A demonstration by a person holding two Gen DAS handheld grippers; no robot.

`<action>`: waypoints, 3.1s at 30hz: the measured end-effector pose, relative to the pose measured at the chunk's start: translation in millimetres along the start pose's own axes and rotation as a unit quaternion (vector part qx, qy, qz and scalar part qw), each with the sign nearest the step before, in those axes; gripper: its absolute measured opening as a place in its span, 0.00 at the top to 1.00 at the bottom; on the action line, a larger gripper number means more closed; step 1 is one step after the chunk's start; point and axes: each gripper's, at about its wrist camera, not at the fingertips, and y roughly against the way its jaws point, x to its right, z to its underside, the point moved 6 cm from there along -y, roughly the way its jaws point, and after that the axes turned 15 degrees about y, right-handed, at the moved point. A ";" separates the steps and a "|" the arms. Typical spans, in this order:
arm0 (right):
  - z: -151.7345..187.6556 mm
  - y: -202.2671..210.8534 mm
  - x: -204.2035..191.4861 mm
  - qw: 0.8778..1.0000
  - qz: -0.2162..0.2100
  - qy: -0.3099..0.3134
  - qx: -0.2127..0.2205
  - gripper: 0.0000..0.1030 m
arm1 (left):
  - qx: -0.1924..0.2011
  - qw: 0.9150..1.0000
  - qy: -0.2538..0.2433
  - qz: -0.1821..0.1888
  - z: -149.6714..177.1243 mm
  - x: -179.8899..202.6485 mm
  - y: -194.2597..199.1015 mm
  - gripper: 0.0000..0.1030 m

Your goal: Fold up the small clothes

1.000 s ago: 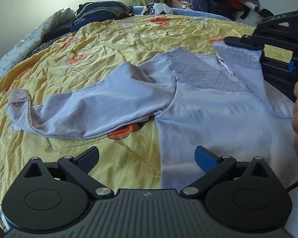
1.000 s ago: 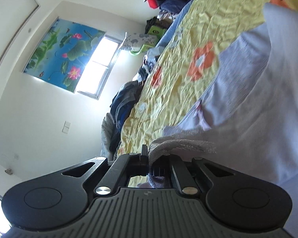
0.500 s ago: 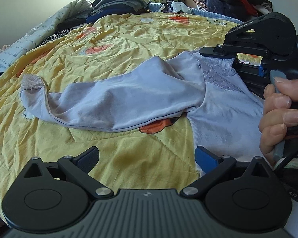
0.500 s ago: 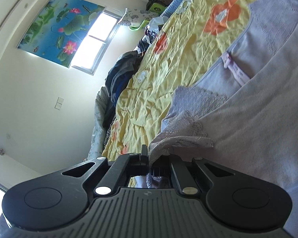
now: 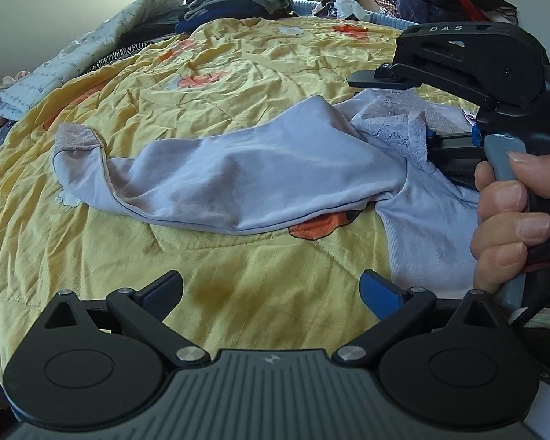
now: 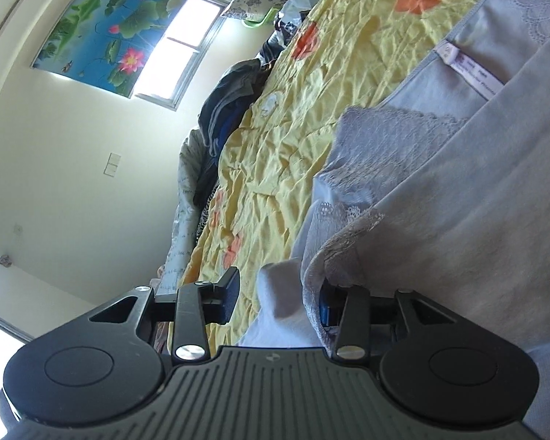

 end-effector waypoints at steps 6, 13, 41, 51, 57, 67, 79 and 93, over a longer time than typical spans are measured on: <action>1.4 0.1 -27.6 0.997 -0.034 0.060 -0.026 0.45 | 0.000 1.000 0.006 -0.004 -0.5 -5.4 0.8 0.00; 1.4 17.2 -31.8 0.997 -0.041 0.059 -0.027 0.44 | -0.002 1.000 0.012 -0.014 -1.5 -14.3 -1.6 0.00; 70.5 -68.5 -115.5 0.961 -0.100 0.173 -0.191 0.39 | 0.082 0.967 0.184 -0.158 -80.5 -209.3 15.7 0.00; 123.7 -120.4 -173.0 0.921 -0.105 0.289 -0.238 0.39 | 0.105 0.970 0.142 -0.167 -152.0 -235.4 6.4 0.00; 159.2 -102.4 -218.9 0.851 -0.102 0.469 -0.214 0.39 | 0.069 0.976 0.070 -0.193 -181.1 -217.9 -35.4 0.00; 192.9 -85.2 -252.9 0.771 -0.099 0.602 -0.181 0.38 | 0.068 0.974 -0.029 -0.216 -173.7 -187.9 -53.5 0.00; 218.1 -57.0 -262.1 0.729 -0.145 0.647 -0.172 0.32 | 0.065 0.938 0.107 -0.324 -118.1 -285.7 -43.5 0.00; 172.8 -119.3 -261.7 0.795 -0.089 0.576 -0.169 0.28 | 0.117 0.930 0.229 -0.261 -80.9 -323.0 33.0 0.00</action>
